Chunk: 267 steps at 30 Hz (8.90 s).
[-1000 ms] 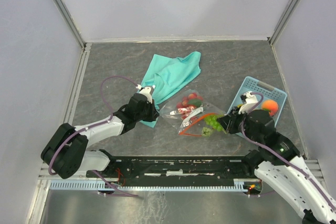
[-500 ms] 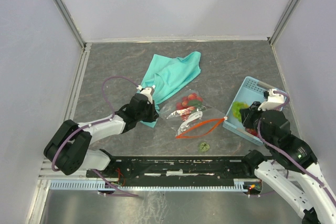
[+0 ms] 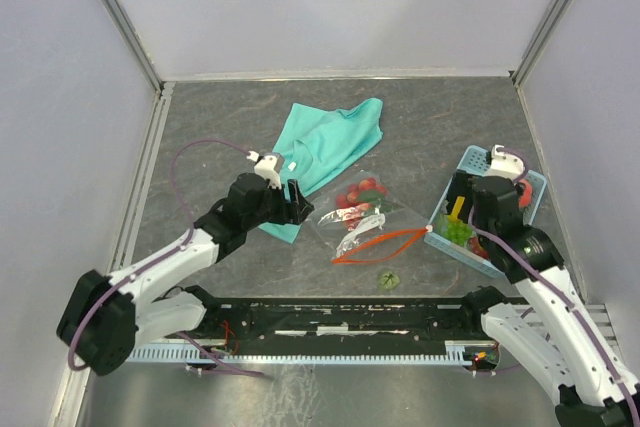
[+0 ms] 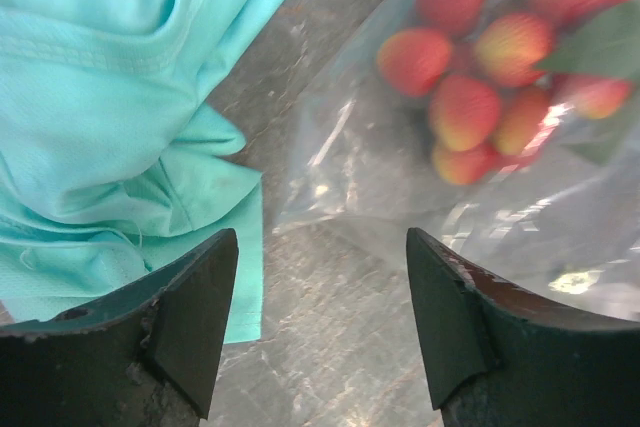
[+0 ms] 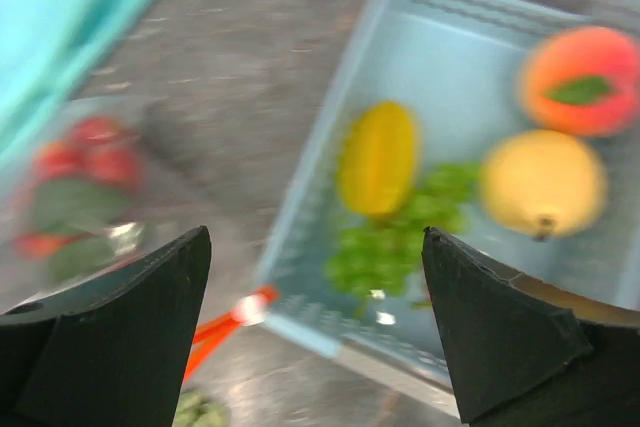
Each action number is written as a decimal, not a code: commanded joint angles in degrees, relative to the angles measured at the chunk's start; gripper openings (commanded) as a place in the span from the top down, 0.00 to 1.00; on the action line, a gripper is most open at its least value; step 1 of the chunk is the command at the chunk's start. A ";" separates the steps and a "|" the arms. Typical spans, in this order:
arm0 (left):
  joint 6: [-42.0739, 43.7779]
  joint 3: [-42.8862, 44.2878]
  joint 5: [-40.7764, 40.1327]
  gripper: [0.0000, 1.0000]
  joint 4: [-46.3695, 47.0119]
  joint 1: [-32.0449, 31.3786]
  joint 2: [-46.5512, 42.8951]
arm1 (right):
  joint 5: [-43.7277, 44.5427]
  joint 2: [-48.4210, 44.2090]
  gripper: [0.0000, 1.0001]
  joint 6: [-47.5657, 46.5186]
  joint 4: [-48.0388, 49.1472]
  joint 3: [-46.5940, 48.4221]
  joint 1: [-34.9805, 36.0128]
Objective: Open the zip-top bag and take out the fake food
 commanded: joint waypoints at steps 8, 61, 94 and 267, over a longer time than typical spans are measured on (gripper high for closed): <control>11.15 -0.44 -4.42 0.27 9.18 -21.53 -10.36 | -54.55 -15.00 0.45 3.65 21.77 -12.16 0.04; -2.08 13.05 -10.07 0.97 11.20 -28.11 10.16 | -5.54 10.90 0.84 12.99 36.88 -18.53 26.97; 0.20 19.92 12.58 0.37 6.57 1.52 32.83 | -14.01 38.84 0.04 32.31 78.78 -21.71 16.36; 9.70 34.06 27.63 0.97 -10.24 15.91 47.64 | -62.77 64.87 0.71 -22.91 48.68 8.66 9.36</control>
